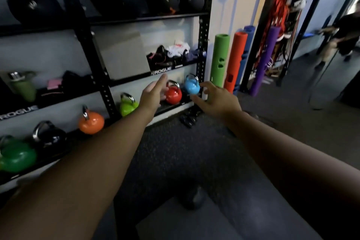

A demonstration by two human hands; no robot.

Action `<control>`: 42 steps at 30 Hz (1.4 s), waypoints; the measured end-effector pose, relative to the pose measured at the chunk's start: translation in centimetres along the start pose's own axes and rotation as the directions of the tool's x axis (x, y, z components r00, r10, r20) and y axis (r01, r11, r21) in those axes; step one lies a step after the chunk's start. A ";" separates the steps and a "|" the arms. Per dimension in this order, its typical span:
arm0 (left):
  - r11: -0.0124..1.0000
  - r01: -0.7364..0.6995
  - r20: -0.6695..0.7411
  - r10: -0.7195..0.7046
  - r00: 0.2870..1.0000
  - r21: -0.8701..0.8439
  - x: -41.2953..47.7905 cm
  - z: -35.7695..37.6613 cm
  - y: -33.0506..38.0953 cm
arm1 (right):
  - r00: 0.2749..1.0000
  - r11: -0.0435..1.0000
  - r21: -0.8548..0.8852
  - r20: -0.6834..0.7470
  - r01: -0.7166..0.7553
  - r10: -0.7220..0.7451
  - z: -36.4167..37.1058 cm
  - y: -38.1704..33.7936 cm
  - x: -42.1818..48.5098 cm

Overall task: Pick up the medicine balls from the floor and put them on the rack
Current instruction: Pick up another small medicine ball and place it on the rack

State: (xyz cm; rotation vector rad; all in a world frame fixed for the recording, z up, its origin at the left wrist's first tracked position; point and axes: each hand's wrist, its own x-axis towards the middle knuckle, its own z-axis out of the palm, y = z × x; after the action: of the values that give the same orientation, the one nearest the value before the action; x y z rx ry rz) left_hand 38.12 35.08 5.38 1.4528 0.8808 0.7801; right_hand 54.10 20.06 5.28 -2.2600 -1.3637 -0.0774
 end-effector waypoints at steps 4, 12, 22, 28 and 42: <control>0.998 0.061 0.040 -0.061 0.997 0.017 -0.2 2.9 -5.2 | 0.998 0.999 0.002 0.052 -0.044 0.044 2.9 2.9 -2.0; 0.962 0.257 0.100 -0.265 0.959 0.090 3.8 5.2 -15.9 | 0.961 0.987 -0.077 0.231 -0.141 0.155 11.6 9.3 -2.7; 0.937 0.334 0.131 -0.346 0.929 0.104 15.4 6.1 -23.9 | 0.901 0.973 -0.117 0.368 -0.198 0.228 21.2 12.9 5.4; 0.908 0.405 0.124 -0.417 0.901 0.108 19.6 8.4 -29.0 | 0.874 0.964 -0.107 0.405 -0.245 0.267 26.5 16.1 8.4; 0.725 0.676 0.007 -0.683 0.730 0.132 22.5 14.4 -60.2 | 0.668 0.935 -0.105 0.673 -0.339 0.318 54.7 33.7 1.5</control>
State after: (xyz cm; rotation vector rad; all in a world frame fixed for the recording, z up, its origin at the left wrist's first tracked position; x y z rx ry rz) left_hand 57.06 48.15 -56.36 1.1064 1.3294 0.1229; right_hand 72.35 32.65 -55.08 -2.5835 -1.2068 0.9957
